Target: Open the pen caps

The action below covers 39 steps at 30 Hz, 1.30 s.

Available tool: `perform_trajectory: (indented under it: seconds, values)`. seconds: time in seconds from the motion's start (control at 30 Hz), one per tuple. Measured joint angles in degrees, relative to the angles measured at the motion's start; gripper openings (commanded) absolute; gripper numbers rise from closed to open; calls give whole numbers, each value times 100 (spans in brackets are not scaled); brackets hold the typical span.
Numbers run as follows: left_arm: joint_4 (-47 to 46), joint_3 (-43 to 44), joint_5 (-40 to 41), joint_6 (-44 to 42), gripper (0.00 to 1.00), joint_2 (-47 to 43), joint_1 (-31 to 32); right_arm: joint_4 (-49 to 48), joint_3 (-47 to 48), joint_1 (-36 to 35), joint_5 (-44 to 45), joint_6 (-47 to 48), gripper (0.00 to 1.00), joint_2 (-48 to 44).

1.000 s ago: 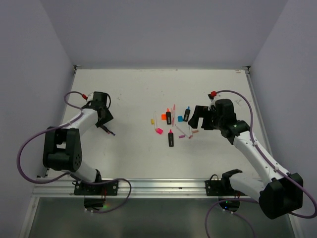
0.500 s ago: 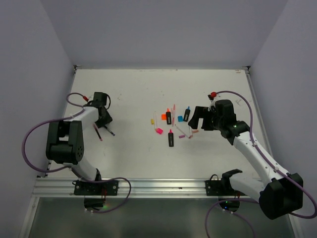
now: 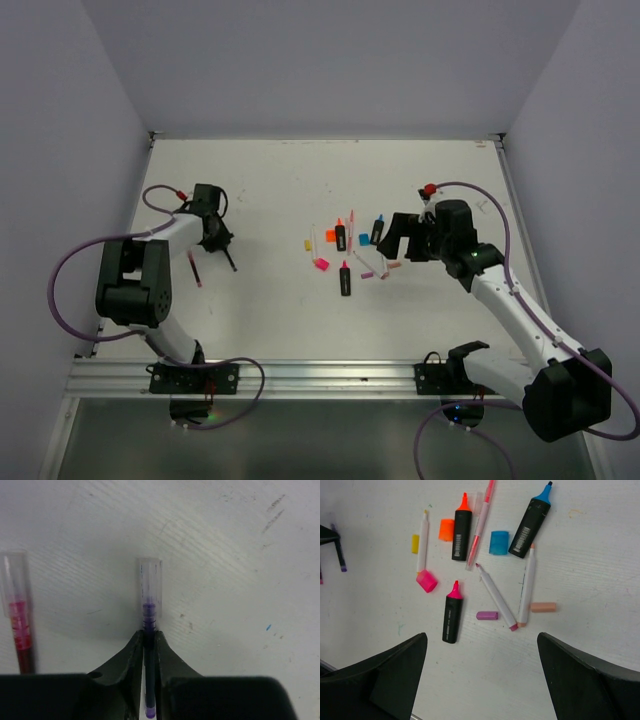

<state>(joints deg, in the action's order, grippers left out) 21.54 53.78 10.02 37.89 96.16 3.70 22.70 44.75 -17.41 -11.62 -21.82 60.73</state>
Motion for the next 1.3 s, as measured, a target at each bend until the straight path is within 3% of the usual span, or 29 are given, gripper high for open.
perform_trajectory:
  seconds: [0.07, 0.3, 0.43, 0.63, 1.03, 1.23, 1.3]
  values:
    - [-98, -11, -105, 20, 1, 9, 116, -83, 0, 7, -149, 4, 95, 4]
    - [-424, -68, -446, 179, 0, 22, 822, -417, 0, -105, -610, 13, 95, 63]
    - [-662, -308, -874, 378, 0, -166, 1220, -673, 2, -518, -739, 15, 95, 109]
    - [-1305, -667, -1530, 826, 0, -1067, 1729, -1268, 17, -1375, -767, -122, 94, 424]
    - [-2983, -1263, -1880, 1401, 0, -2559, 2590, -2470, 361, -2225, -804, -553, 91, 1292]
    - [-3602, -1550, -1880, 1421, 0, -2994, 2911, -2833, 527, -2402, -804, -651, 84, 1641]
    - [-3783, -1648, -1880, 1421, 0, -3139, 2977, -2889, 546, -2430, -804, -669, 78, 1694]
